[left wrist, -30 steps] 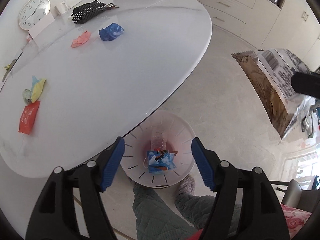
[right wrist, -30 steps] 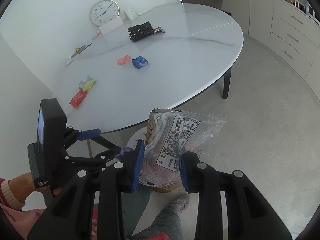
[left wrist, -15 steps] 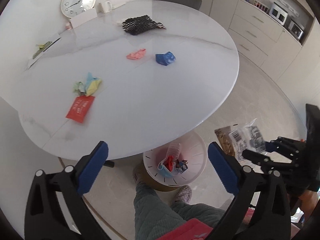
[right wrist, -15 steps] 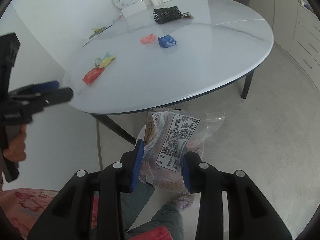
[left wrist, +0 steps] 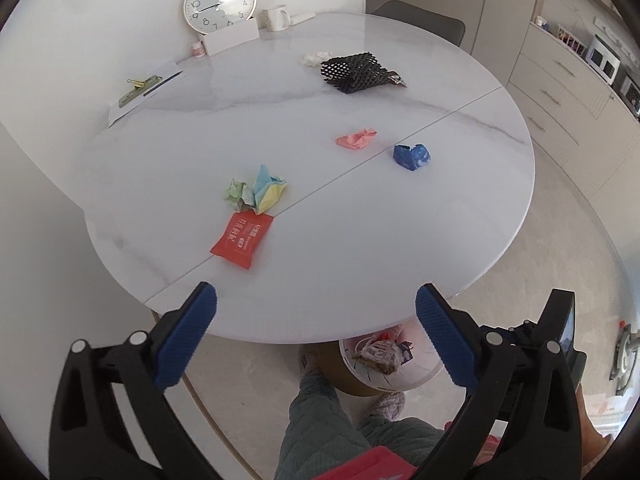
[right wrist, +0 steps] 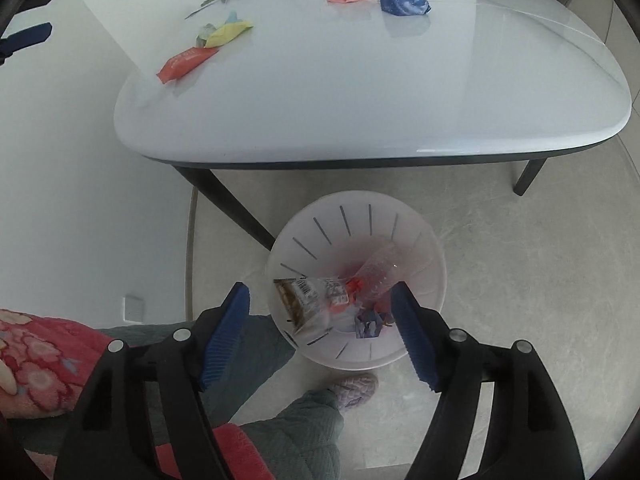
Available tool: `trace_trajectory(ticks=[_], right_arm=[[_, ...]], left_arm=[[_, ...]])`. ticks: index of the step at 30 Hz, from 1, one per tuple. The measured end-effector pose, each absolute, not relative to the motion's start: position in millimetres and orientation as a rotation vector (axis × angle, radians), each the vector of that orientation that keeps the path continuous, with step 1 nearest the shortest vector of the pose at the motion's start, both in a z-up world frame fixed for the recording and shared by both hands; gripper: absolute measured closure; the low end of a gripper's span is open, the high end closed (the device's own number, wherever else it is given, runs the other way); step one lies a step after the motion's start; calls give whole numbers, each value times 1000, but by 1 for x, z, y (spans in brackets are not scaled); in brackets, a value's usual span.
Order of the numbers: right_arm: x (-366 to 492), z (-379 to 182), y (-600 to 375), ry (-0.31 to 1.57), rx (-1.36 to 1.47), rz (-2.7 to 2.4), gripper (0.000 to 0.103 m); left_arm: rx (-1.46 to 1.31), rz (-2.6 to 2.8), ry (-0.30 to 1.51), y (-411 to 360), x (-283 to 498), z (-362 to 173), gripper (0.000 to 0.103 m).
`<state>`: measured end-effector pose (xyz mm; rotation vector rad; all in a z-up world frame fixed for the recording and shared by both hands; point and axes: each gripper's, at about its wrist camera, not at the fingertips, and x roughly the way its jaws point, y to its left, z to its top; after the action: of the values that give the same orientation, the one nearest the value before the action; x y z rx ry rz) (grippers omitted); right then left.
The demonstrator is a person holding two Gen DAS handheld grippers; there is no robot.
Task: Collect trash
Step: 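Move both tools back over the table toward the pink tissue and blue item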
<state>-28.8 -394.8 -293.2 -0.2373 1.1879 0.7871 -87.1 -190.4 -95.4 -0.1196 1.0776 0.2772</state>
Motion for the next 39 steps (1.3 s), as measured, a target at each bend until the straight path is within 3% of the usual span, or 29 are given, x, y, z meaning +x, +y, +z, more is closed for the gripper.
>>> trace_trajectory(ticks=[10,18,32,36,39], right_arm=[[-11,-177,-436,969,-162,622,3],[9,-113,-445,859,-114,568,2],[84,-129,-387,889,-68,511,2],[115,-152,-367,930,-38,454,2],[136,-169,-355,966,-16,409,2]], left_arm=[[-172,321,1023,-165,-75,-81,8],[-221,295,975,-165,-61,-73,8],[-111,47,1009,-158,49,-130,8],[-74,-50,1055,-151,97,-160,19],[-40,-110,1096,-149,131,-185,22]])
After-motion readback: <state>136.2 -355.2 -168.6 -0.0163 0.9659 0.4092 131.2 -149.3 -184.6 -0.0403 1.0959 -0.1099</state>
